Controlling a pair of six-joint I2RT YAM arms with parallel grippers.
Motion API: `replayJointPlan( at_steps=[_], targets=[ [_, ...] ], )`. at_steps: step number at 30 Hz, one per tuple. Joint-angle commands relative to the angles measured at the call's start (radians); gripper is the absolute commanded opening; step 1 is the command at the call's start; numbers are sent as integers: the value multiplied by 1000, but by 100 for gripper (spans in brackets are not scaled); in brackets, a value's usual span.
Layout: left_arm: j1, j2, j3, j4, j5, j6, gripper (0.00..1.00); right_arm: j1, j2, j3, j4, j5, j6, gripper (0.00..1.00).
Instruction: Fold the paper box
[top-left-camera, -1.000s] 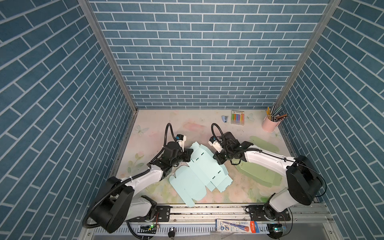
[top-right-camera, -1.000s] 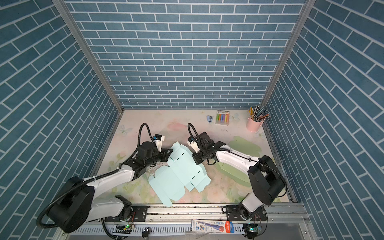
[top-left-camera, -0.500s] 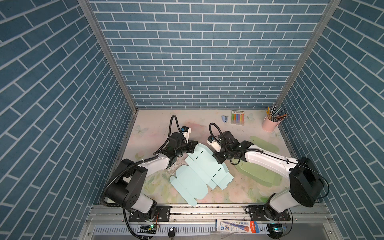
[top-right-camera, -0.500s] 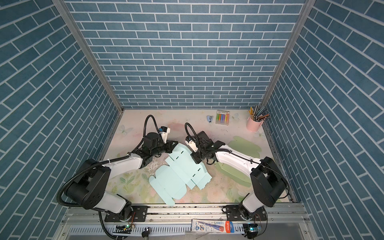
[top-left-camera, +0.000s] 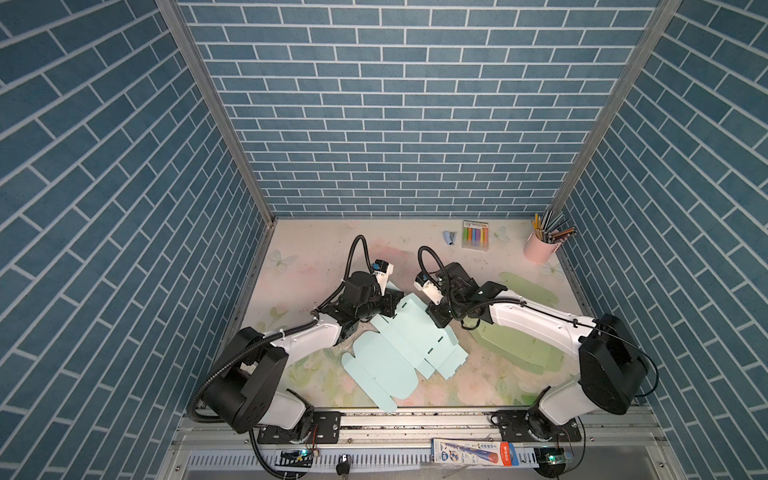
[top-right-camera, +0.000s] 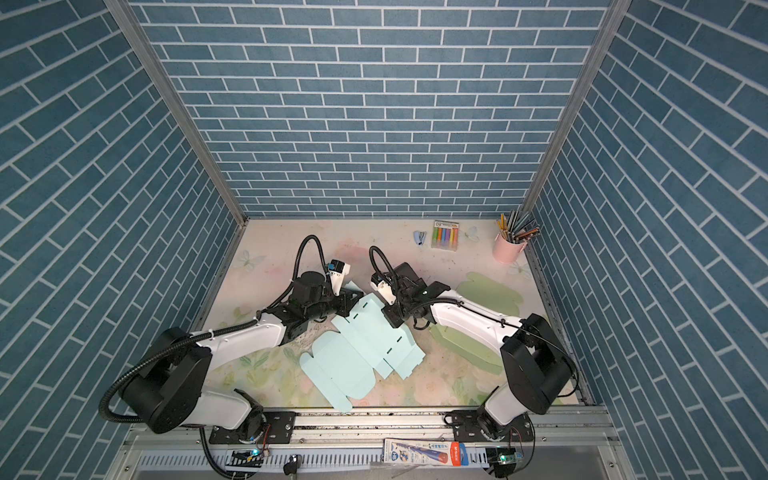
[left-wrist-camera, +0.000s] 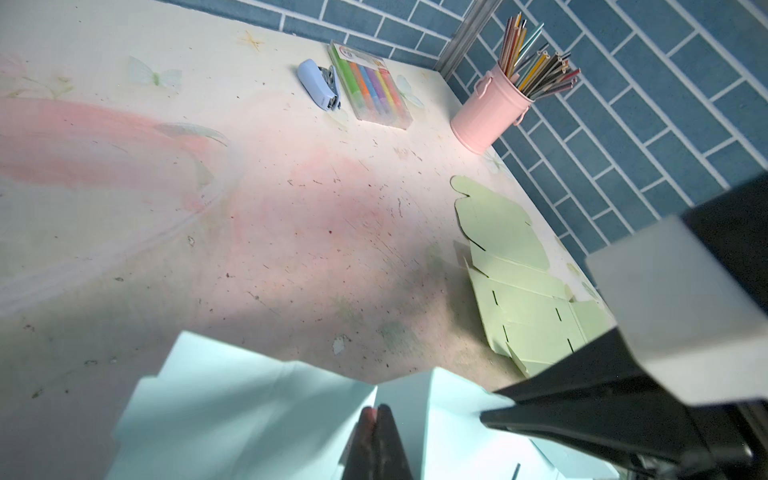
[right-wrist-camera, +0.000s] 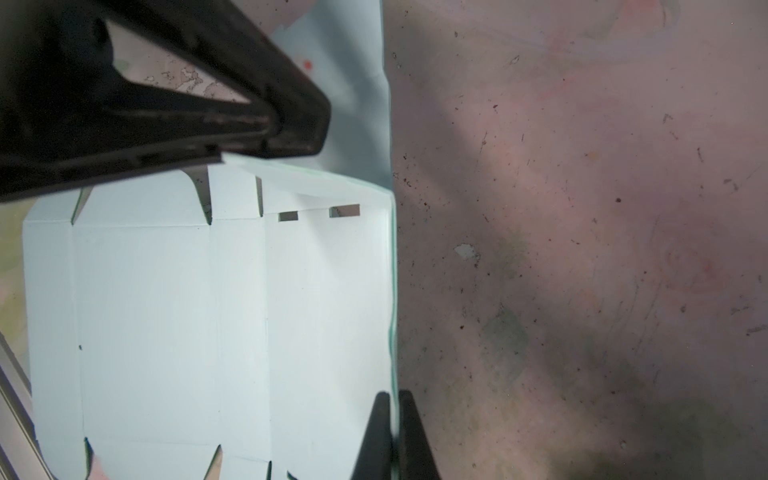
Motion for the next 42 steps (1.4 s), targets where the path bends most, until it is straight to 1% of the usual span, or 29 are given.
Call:
replayJointPlan(
  at_steps=[1, 5, 9, 16, 23, 28, 34, 37, 38, 42],
  targets=[
    [-29, -32, -37, -7, -23, -8, 0, 13, -18, 11, 3, 19, -57, 0],
    [-57, -47, -69, 9, -53, -29, 0, 33, -13, 12, 5, 57, -58, 0],
    [-59, -36, -86, 32, -41, -41, 0, 43, -9, 8, 12, 65, -61, 0],
    [-47, -73, -120, 23, -51, -31, 0, 59, -17, -21, 26, 119, -45, 0],
    [29, -127, -176, 0, -28, -14, 0, 66, -24, -28, 31, 152, -44, 0],
    [62, -163, -203, -17, -25, -12, 0, 67, -28, -34, 28, 162, -44, 0],
    [98, -248, -239, -69, -52, -7, 0, 66, -45, -34, 25, 163, -46, 0],
    [119, -273, -257, -89, -84, -12, 0, 67, -53, -31, 18, 169, -47, 0],
    [134, -275, -267, -86, -88, -20, 0, 68, -58, -34, 16, 172, -47, 0],
    [212, -280, -308, -46, -40, -52, 0, 69, -90, -56, 27, 174, -44, 0]
  ],
)
